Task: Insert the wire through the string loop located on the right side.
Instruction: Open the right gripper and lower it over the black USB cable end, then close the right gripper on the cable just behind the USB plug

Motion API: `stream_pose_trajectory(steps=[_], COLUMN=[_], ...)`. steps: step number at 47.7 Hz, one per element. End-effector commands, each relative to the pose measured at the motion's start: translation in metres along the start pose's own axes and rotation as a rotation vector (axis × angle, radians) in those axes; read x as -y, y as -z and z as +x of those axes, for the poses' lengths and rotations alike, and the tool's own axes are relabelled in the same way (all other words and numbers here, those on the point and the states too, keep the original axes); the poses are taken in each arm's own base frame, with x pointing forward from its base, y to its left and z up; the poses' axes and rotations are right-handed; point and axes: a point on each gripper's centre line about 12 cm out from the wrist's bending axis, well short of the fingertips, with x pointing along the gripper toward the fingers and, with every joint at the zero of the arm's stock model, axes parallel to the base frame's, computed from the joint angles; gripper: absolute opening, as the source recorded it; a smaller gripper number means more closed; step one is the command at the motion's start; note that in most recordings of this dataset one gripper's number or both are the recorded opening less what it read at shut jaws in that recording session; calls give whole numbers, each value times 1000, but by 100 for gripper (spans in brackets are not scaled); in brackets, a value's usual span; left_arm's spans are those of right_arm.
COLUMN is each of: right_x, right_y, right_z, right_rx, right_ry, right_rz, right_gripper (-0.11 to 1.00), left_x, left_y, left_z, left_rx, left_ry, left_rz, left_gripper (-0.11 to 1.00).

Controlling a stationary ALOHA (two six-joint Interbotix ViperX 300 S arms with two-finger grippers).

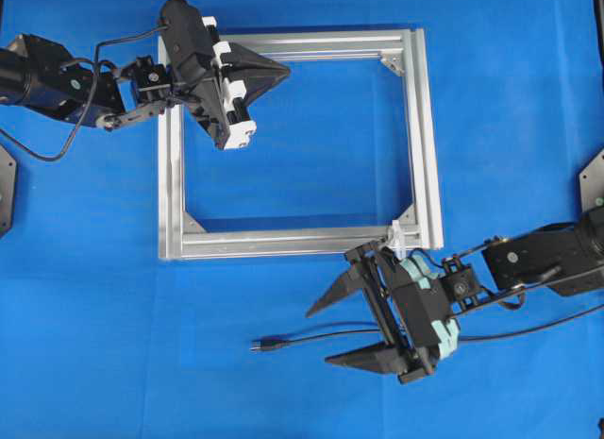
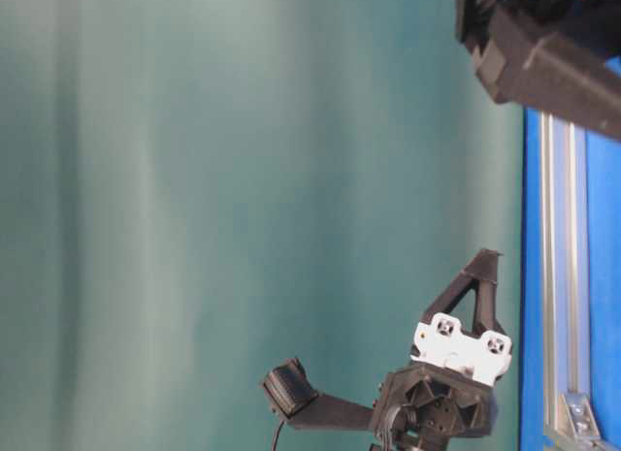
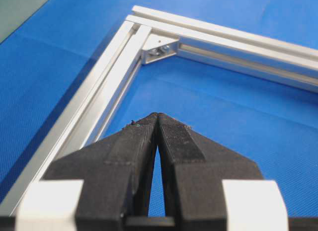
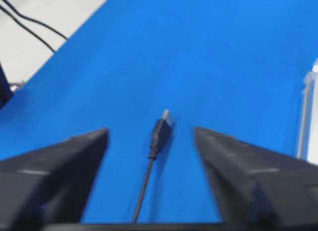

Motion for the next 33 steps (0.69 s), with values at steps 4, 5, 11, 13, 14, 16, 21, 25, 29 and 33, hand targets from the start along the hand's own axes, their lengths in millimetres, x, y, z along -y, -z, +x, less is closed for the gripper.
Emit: stream_pose_trajectory(steps=[4, 5, 11, 13, 14, 16, 21, 25, 29, 33], right_x=[-3, -4, -1, 0, 1, 3, 7, 10, 11, 11], right_y=[-11, -11, -7, -4, -2, 3, 19, 32, 40, 46], right_z=[2, 2, 7, 11, 13, 17, 28, 34, 38, 42], right_rx=[33, 33, 29, 22, 20, 10, -23, -49, -62, -68], right_ry=[1, 2, 19, 28, 34, 46, 78, 105, 119, 128], right_rz=[17, 19, 41, 52, 59, 73, 107, 134, 150, 160], right_gripper=[85, 83, 81, 81, 81, 81, 81, 81, 81, 81], left_x=[-2, -2, -3, -4, -4, -4, -4, -4, -4, -4], left_y=[-16, -17, -17, -17, -17, -17, -16, -16, -16, -15], left_z=[-1, 0, 0, 0, 0, 0, -1, -1, -1, -2], left_rx=[49, 51, 53, 54, 53, 51, 50, 48, 47, 45], left_ry=[-4, -4, -7, -8, -8, -9, -9, -9, -9, -9], left_rz=[-1, -1, -2, -2, -2, -2, -3, -5, -5, -5], left_gripper=[1, 1, 1, 1, 1, 1, 1, 1, 1, 1])
